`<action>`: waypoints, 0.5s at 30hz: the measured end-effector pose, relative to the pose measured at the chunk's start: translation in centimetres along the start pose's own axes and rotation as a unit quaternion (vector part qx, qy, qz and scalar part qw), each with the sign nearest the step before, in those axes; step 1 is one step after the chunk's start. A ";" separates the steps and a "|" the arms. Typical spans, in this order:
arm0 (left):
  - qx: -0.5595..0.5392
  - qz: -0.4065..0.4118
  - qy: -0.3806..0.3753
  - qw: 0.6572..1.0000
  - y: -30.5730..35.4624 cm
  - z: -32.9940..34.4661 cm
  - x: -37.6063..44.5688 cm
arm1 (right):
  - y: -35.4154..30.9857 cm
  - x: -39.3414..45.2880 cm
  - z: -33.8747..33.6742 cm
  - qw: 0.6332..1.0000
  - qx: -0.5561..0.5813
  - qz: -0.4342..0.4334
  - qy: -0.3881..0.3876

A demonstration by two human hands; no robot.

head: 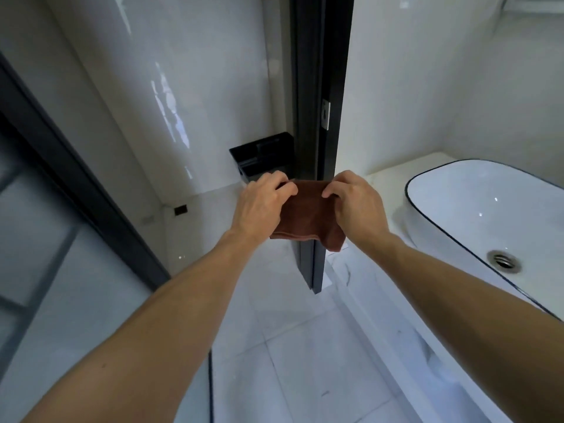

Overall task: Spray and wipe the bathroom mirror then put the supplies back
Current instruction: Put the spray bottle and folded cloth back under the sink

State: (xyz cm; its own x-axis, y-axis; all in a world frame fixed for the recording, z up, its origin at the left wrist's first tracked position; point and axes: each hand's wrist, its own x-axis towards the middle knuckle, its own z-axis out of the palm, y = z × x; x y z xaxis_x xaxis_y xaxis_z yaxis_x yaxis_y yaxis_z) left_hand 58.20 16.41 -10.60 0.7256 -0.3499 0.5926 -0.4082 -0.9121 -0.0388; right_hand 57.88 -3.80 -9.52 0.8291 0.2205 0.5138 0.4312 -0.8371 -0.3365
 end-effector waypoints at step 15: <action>-0.049 -0.040 0.038 0.997 1.9 22.2 -13.1 | 9.5 -11.7 20.7 0.999 -0.022 0.031 -0.022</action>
State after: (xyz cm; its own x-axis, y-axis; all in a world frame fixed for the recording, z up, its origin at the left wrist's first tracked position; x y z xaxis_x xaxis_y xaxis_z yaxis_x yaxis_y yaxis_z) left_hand 60.22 14.54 -36.31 0.7153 -0.2559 0.6503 -0.4058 -0.9097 0.0883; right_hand 59.63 -3.95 -35.05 0.8689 0.1878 0.4580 0.3627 -0.8712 -0.3308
